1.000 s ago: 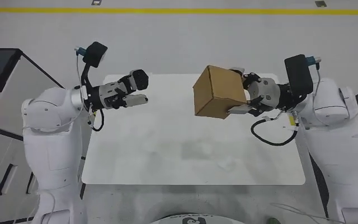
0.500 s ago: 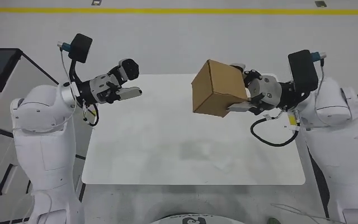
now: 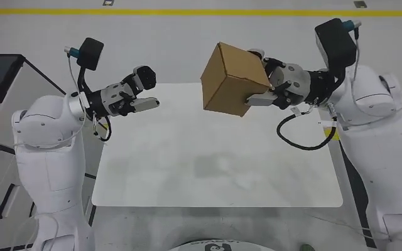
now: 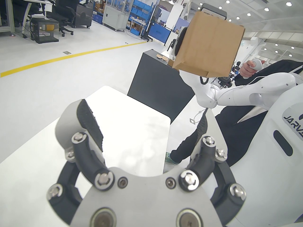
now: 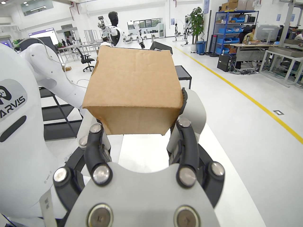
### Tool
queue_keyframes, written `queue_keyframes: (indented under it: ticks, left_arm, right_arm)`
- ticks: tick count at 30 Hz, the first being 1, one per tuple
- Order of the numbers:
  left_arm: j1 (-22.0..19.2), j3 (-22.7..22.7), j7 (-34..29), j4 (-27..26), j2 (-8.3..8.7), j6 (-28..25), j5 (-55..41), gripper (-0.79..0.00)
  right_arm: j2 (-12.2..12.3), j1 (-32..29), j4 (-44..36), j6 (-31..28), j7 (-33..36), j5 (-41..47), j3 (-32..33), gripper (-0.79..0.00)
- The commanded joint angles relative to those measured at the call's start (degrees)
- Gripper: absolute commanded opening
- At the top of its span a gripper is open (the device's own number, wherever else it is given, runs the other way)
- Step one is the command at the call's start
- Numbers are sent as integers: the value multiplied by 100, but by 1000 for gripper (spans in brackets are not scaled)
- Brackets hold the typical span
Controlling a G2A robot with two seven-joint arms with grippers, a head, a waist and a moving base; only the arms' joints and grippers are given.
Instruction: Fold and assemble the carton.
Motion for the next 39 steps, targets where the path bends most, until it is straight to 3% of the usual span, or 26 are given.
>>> queue_keyframes:
  ticks: [1,12,19,27,32,39]
  left_arm:
    - [0,0,0,0,0,0,0,0]
    - [0,0,0,0,0,0,0,0]
    - [0,0,0,0,0,0,0,0]
    - [0,0,0,0,0,0,0,0]
    - [0,0,0,0,0,0,0,0]
    - [0,0,0,0,0,0,0,0]
  right_arm:
    - [-12,97,25,65,65,-11,-94,-785]
    - [-15,26,-71,192,-22,-78,-97,-785]
    - [-35,86,-18,576,191,1244,-295,-785]
    - [-33,-41,125,1458,685,2844,-327,-785]
    - [-53,-67,163,1673,775,3143,-299,-785]
    - [-103,34,269,1541,896,3139,-292,-785]
